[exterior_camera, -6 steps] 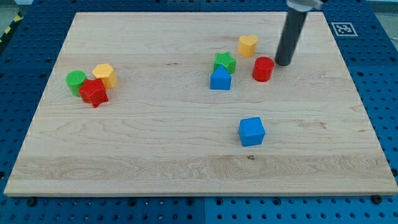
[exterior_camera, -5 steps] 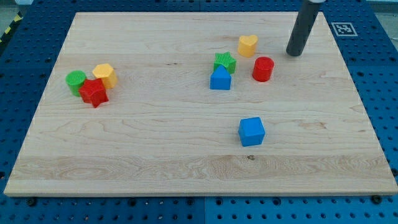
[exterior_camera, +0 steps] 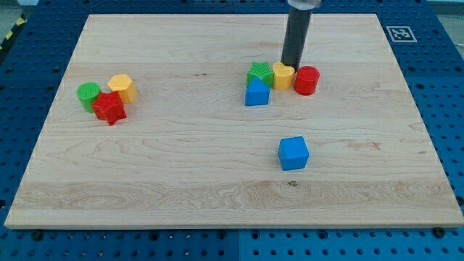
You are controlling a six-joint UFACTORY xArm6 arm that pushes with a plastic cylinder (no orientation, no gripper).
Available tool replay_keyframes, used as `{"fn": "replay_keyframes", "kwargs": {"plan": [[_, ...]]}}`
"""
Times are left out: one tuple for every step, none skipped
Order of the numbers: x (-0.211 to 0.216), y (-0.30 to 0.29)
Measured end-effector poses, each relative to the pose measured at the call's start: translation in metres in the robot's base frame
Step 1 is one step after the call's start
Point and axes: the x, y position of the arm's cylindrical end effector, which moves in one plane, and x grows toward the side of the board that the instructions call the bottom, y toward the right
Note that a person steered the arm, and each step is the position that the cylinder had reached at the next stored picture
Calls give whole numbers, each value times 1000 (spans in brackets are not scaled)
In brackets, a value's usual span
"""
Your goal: Arrange a group of blocks to form a semicircle
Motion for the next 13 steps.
{"fn": "replay_keyframes", "kwargs": {"plan": [[0,31],[4,59],[29,75],[36,53],[60,44],[150,92],[248,122],[266,106],[244,49],[220,25],[218,11],[216,-3],[203,-13]]}}
